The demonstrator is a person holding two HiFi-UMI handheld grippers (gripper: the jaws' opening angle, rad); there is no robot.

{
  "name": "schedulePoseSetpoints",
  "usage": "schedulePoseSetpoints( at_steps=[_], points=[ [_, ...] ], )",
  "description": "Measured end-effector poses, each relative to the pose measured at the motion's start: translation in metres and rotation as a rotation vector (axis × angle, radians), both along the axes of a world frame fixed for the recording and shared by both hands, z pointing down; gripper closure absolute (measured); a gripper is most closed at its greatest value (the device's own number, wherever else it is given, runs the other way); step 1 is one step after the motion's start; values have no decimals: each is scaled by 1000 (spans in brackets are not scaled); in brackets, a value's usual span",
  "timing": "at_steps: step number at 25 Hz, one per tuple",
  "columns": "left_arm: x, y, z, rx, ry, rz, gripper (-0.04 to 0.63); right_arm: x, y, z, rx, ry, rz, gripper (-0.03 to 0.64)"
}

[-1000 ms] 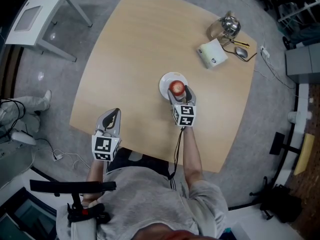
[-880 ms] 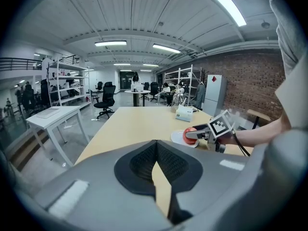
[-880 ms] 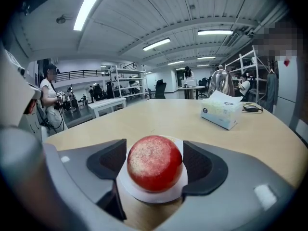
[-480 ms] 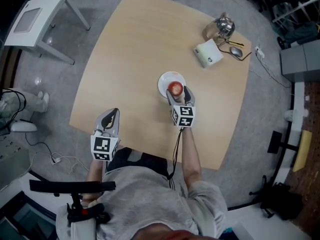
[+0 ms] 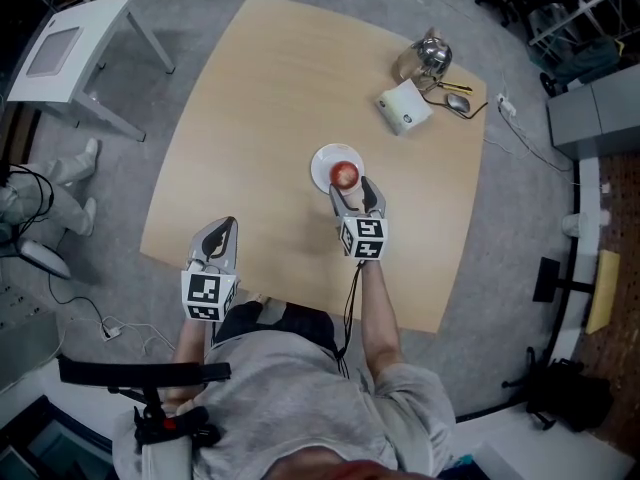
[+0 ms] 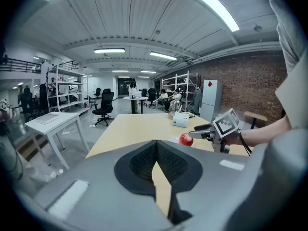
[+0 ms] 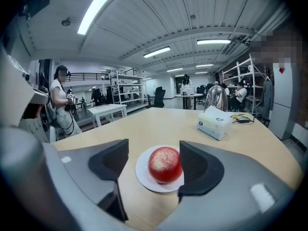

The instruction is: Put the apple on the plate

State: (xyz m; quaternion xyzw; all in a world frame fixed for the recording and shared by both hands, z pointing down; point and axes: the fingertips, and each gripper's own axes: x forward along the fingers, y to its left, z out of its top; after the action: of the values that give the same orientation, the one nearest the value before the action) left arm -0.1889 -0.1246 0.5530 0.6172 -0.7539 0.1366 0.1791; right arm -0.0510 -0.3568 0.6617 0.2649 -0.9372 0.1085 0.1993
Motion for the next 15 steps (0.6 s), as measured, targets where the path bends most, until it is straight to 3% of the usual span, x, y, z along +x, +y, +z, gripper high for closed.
schedulePoseSetpoints(
  at_steps=[9, 15],
  points=[
    [1, 5, -16, 44, -19, 24, 575, 11, 20, -30, 31, -41, 11, 377],
    [5, -1, -17, 61, -26, 56, 575, 21, 29, -43, 54, -64, 28, 408]
  ],
)
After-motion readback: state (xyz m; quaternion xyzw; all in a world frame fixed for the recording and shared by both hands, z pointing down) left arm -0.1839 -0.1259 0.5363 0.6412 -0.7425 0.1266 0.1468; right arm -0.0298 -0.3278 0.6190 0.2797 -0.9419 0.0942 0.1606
